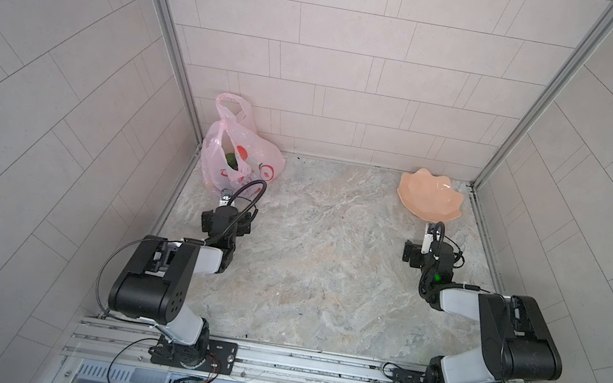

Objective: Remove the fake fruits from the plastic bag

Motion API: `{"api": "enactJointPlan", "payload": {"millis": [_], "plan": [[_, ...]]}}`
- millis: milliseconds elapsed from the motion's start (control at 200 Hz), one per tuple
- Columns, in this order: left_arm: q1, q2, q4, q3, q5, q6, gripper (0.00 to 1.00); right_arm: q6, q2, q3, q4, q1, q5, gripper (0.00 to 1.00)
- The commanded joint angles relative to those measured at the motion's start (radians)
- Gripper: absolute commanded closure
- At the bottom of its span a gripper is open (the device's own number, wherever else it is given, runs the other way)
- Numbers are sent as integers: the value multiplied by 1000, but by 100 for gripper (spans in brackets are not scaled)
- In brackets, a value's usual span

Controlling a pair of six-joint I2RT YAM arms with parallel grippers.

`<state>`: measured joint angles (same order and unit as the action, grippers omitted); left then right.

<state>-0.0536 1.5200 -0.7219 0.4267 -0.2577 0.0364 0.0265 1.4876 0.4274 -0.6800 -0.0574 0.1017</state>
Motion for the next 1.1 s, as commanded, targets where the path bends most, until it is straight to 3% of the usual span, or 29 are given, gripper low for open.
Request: {"api": "enactJointPlan", "payload": {"millis": [0, 120, 285, 460, 545, 605, 635, 711, 761, 816, 916, 1096], "plan": [[-19, -94, -5, -29, -18, -2, 0, -35, -90, 10, 49, -24, 41, 1], [-90, -253, 144, -18, -131, -18, 0, -39, -243, 24, 170, -67, 80, 1], [-197, -478, 407, 39, -216, 59, 0, 84, -489, 68, 295, -111, -3, 1], [-218, -656, 947, 221, -263, 472, 0, 211, -688, 158, 496, -144, -85, 1], [-219, -716, 1165, 280, -244, 555, 0, 360, -785, 185, 637, -142, -50, 1], [-218, -776, 1311, 289, -288, 698, 0, 438, -845, 217, 766, -142, -17, 1], [-217, -807, 1329, 282, -278, 727, 0, 472, -871, 228, 832, -143, 3, 1], [-216, -884, 1263, 257, -187, 657, 0, 571, -923, 238, 992, -142, 90, 1], [-217, -915, 1198, 253, -120, 614, 0, 551, -958, 218, 1003, -141, 78, 0], [-216, -902, 1163, 286, -80, 578, 0, 528, -990, 173, 971, -141, 32, 1], [-217, -753, 1220, 457, -126, 517, 0, 560, -1007, 99, 881, -145, -19, 1], [-194, -353, 1430, 905, -307, 448, 0, 567, -991, 60, 836, -178, -24, 1]]}}
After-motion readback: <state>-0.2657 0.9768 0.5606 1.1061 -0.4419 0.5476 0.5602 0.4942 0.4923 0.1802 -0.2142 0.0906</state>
